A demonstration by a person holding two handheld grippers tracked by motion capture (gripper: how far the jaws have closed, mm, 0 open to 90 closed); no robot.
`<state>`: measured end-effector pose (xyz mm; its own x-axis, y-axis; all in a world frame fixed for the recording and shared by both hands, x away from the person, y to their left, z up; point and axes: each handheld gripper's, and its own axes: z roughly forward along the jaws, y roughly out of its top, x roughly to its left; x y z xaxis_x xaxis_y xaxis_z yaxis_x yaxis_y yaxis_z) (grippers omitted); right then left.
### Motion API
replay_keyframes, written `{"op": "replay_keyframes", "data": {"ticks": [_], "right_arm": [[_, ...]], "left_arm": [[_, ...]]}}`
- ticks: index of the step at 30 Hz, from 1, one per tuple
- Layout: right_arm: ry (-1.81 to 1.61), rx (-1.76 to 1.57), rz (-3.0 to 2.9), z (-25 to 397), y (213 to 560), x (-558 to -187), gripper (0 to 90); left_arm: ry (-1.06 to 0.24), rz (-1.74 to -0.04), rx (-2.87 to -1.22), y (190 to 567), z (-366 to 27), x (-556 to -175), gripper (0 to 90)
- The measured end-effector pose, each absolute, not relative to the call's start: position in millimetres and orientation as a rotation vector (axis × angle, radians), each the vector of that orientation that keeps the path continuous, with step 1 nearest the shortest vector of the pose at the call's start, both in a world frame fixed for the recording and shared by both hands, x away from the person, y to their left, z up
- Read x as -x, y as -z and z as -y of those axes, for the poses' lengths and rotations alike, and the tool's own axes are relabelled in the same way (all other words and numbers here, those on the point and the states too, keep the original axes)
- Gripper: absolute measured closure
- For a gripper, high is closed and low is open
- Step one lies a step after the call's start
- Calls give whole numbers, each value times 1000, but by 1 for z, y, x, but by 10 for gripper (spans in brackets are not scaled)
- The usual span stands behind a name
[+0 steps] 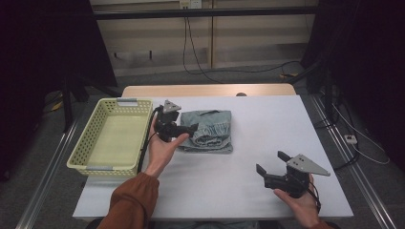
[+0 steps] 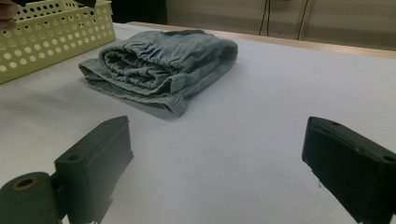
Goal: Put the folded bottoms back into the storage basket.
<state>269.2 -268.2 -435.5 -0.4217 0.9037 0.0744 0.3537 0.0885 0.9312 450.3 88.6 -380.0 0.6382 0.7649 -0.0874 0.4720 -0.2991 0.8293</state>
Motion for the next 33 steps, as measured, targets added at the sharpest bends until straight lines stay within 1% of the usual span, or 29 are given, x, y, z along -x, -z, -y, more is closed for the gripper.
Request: {"op": "replay_keyframes", "data": {"ticks": [2, 4, 6, 7, 9, 11, 15, 17, 24, 25, 27, 28, 29, 30, 31, 33], "right_arm": [[-1326, -1235, -1833, 269, 436, -270, 82], [-1324, -1239, -1843, 270, 437, -271, 82], [-1328, -1244, -1848, 270, 438, -272, 82], [-1327, -1248, -1855, 270, 438, -272, 81], [-1326, -1249, -1857, 269, 439, -272, 78], [-1330, -1250, -1858, 269, 439, -272, 77], [-1336, -1251, -1862, 270, 439, -272, 76], [-1333, -1253, -1869, 269, 440, -273, 74], [-1334, -1245, -1874, 269, 439, -272, 74], [-1336, -1247, -1873, 268, 439, -272, 74], [-1336, -1245, -1876, 268, 439, -272, 74], [-1336, -1238, -1878, 268, 439, -272, 74], [-1334, -1236, -1879, 266, 439, -272, 75], [-1332, -1231, -1881, 266, 438, -272, 75], [-1332, -1232, -1881, 266, 438, -271, 75], [-1331, -1234, -1880, 266, 438, -271, 75]], "left_arm": [[-415, -974, -1947, 381, -87, -452, 79], [-426, -980, -1938, 383, -86, -455, 101], [-426, -989, -1935, 387, -85, -457, 97], [-389, -1017, -1927, 393, -82, -462, 96], [-385, -1019, -1928, 396, -80, -464, 101], [-413, -1031, -1944, 401, -79, -469, 115], [-390, -1066, -1982, 408, -75, -482, 129], [-412, -1076, -2025, 411, -69, -491, 142], [-422, -1098, -2027, 422, -64, -503, 153], [-385, -1135, -2018, 427, -64, -506, 154], [-386, -1147, -2028, 430, -64, -507, 153], [-405, -1149, -2059, 432, -64, -509, 155], [-435, -1157, -2091, 435, -65, -510, 191], [-447, -1190, -2108, 438, -66, -511, 187], [-418, -1211, -2120, 440, -70, -512, 185], [-315, -1270, -2095, 444, -77, -515, 188]]}}
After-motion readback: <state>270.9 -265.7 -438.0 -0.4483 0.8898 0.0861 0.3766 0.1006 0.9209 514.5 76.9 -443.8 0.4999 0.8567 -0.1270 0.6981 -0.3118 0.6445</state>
